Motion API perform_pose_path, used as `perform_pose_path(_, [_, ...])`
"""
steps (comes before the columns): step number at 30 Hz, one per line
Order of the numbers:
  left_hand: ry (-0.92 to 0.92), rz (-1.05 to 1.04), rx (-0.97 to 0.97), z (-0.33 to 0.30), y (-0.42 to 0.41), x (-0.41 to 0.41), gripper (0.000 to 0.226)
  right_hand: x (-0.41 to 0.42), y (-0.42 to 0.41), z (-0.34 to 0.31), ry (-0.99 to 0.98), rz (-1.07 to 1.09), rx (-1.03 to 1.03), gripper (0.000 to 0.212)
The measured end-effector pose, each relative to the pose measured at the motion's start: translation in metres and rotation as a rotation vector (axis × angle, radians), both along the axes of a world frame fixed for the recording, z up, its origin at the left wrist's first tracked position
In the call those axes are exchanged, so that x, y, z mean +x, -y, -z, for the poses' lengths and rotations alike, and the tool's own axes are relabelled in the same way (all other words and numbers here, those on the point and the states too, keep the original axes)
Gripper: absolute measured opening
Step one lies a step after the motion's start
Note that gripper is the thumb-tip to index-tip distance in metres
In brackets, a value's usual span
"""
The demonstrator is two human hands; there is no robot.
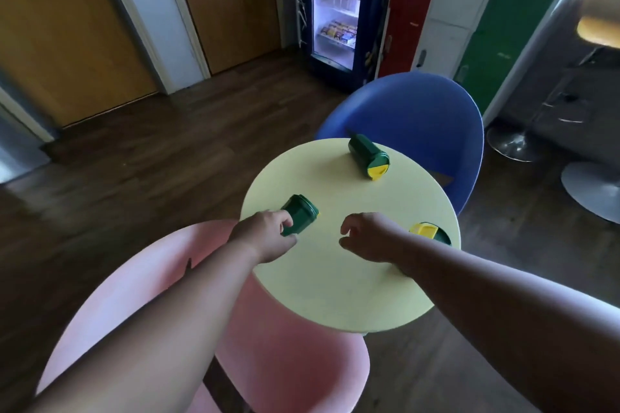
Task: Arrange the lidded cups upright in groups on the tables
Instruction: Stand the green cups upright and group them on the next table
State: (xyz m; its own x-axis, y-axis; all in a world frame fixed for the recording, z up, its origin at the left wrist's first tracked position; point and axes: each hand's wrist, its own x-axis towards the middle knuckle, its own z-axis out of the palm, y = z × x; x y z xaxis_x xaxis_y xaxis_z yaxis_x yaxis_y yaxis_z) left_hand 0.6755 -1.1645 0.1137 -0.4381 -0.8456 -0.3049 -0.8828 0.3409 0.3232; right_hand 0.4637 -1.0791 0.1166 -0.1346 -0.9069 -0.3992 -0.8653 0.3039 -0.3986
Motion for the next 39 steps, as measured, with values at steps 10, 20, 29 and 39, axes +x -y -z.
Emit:
perform_pose_path(10, [0.010,-0.068,0.049,0.069,0.080,-0.021,0.054,0.005,0.089,0.040,0.096,0.165,0.153,0.033])
perform_pose_path(20, [0.003,-0.134,0.227,0.113,0.111,-0.041,0.074,0.009,0.139,0.116,0.660,0.713,0.236,0.030])
perform_pose_path(29, [-0.231,-0.196,0.150,0.105,0.094,-0.053,0.073,-0.008,0.146,0.104,0.790,0.841,0.194,0.025])
perform_pose_path(39, [-0.470,-0.220,0.108,0.094,0.053,-0.083,0.087,-0.039,0.119,0.060,0.346,0.448,-0.004,0.032])
